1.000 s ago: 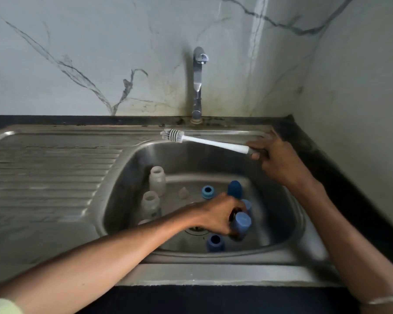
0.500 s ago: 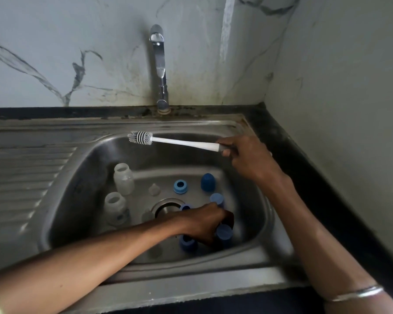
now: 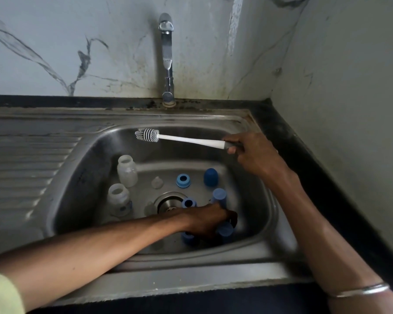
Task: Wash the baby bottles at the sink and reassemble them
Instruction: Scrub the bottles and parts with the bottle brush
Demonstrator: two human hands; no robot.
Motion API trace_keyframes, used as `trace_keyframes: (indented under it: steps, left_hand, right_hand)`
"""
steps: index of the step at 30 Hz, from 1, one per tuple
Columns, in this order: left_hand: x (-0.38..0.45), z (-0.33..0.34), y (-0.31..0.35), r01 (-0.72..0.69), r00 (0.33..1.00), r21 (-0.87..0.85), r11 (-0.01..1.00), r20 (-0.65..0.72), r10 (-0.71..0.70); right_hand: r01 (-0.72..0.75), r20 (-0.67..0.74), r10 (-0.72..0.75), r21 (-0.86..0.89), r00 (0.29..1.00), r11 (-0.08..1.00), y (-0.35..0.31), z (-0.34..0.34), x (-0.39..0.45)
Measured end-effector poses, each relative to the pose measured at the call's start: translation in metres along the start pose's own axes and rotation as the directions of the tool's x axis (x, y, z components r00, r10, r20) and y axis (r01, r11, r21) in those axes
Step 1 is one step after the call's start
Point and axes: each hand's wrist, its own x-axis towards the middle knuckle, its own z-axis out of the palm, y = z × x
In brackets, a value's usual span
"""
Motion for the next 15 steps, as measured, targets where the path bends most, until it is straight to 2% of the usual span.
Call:
trace_keyframes:
  steps: [3, 9, 12, 15]
  left_hand:
    - [0.0, -0.002, 0.002, 0.006, 1.0, 0.019, 1.0, -0.011, -0.006]
    - [-0.007, -0.024, 0.0, 0.017, 0.993, 0.054, 0.998, -0.116, -0.011]
    - [-0.021, -0.038, -0.004, 0.086, 0.97, 0.009, 0.996, -0.23, -0.082]
    - [-0.045, -0.057, -0.012, 0.144, 0.915, -0.034, 0.989, -0.377, -0.147]
  right_hand:
    - [0.005, -0.008, -0.005, -0.007, 1.0, 1.0, 0.001, 0.0, -0.001]
    - [-0.015, -0.061, 0.014, -0.011, 0.998, 1.0, 0.003, -0.004, -0.004]
    - [-0.025, -0.109, 0.022, -0.025, 0.994, 0.999, 0.0, -0.005, -0.006]
    - [-0.014, -0.125, 0.015, 0.005, 0.992, 1.0, -0.002, -0.006, -0.007]
